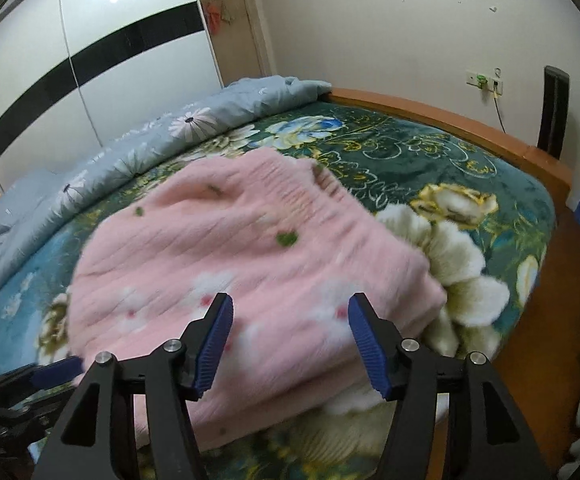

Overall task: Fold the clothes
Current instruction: 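Carry the bundle with both grippers and lay it on the bed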

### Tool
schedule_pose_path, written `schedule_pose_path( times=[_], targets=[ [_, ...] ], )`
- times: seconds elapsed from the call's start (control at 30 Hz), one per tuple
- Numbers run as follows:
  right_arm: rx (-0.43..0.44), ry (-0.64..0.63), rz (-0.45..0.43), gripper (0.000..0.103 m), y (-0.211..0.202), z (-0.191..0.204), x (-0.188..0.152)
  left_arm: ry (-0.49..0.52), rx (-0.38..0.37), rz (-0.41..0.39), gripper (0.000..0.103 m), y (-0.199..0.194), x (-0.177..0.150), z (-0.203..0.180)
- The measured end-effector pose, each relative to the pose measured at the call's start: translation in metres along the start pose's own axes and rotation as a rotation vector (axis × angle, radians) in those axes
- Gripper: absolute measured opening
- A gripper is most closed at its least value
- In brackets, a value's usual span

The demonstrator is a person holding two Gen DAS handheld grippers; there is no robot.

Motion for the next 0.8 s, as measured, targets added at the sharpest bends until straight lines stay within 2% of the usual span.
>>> schedule_pose_path(
  times=[0.17,0.23,0.3,0.37,0.43,0.47,0.67,0.8],
  targets=[
    [0.032,0.049,0.021,0.062,-0.010,0.020,-0.030,0.036,0.050,-0.015,0.076,-0.004,-0.015,-0.008],
    [0.041,0.061,0.030,0.063,-0.013,0.029,-0.042,0.028,0.058,-0.020,0.085,-0.008,-0.023,-0.009],
    [0.023,0.060,0.027,0.068,-0.016,0.039,-0.052,-0.005,0.062,-0.026,0.092,-0.011,-0.032,-0.005],
    [0.005,0.078,0.016,0.069,-0.019,0.045,-0.059,-0.039,0.065,-0.032,0.095,-0.015,-0.040,0.000],
    [0.008,0.113,0.012,0.079,-0.021,0.047,-0.066,-0.060,0.074,-0.034,0.099,-0.018,-0.047,0.005],
    [0.006,0.132,0.011,0.079,-0.023,0.048,-0.069,-0.068,0.086,-0.037,0.103,-0.021,-0.050,0.007],
    [-0.038,0.178,0.027,0.079,-0.029,0.058,-0.089,-0.045,0.185,-0.080,0.103,-0.040,-0.065,0.020],
    [-0.060,0.188,0.061,0.079,-0.028,0.066,-0.103,-0.036,0.255,-0.080,0.103,-0.048,-0.074,0.031]
  ],
)
Point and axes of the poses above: each gripper's, at about its wrist camera, not at the fingertips, and y roughly the way its jaws point, z to its left, x to its top, the point moved 4 cm from there along y, roughly the way its jaws point, and after that the axes turned 2 degrees about -x, right-handed, at the moved point
